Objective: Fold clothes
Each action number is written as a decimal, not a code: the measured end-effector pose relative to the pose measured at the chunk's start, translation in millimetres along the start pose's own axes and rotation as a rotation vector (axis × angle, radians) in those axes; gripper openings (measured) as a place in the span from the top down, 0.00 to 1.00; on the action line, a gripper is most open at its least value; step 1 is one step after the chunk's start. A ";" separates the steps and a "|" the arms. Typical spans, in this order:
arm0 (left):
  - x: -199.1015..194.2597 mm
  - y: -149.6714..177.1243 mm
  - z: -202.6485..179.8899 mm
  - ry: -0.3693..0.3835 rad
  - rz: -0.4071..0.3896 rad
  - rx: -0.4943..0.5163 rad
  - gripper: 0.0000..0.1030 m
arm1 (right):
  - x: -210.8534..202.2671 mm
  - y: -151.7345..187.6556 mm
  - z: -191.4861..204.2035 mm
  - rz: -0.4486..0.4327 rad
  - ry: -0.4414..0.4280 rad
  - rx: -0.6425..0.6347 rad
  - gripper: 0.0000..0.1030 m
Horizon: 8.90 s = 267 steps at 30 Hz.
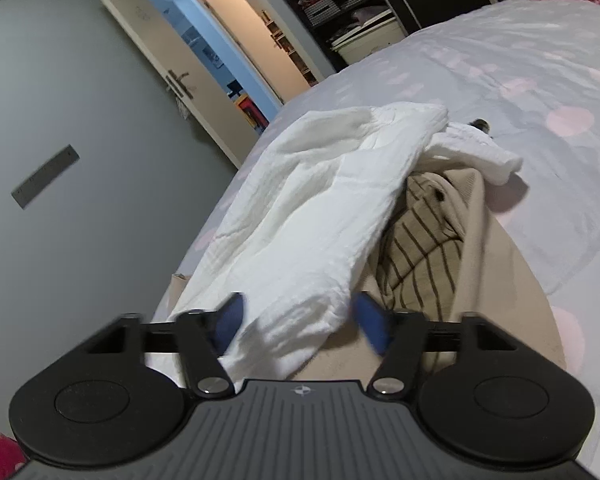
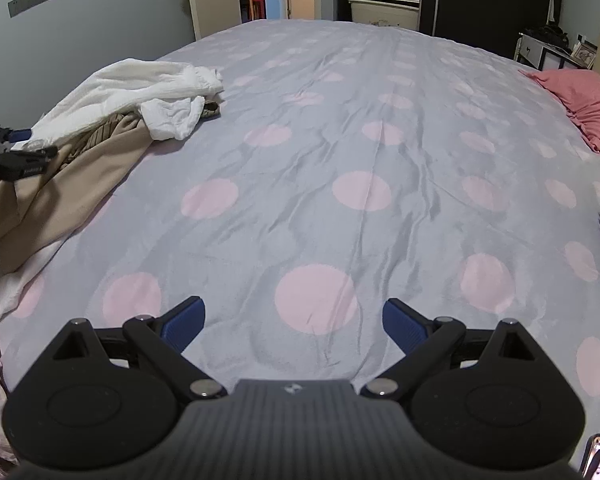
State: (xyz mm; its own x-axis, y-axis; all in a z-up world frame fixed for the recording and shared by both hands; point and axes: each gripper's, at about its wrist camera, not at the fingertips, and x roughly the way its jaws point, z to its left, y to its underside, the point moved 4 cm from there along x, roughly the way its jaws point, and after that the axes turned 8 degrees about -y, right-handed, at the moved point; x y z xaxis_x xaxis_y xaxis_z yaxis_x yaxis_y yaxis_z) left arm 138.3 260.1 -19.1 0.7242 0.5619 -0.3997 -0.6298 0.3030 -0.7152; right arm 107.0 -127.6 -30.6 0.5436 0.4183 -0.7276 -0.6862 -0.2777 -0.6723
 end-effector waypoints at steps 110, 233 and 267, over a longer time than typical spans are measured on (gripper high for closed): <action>-108.2 36.9 40.3 0.450 0.416 -0.124 0.98 | -91.1 -161.5 -79.1 -0.112 0.034 0.005 0.84; 98.6 -70.5 -79.5 0.429 0.331 0.275 0.77 | -37.9 16.2 -376.3 0.202 0.362 0.333 0.72; 69.3 -71.1 -45.5 0.389 0.173 0.337 0.61 | -61.8 -2.9 -377.4 0.110 0.346 0.310 0.91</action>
State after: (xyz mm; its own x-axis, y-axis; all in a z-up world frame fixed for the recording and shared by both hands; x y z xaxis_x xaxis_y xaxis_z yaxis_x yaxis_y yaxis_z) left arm 246.0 242.4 -22.1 0.6118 0.3189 -0.7239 -0.7582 0.4973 -0.4217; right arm 257.8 -479.0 -35.1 0.5524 0.0741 -0.8303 -0.8321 -0.0112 -0.5546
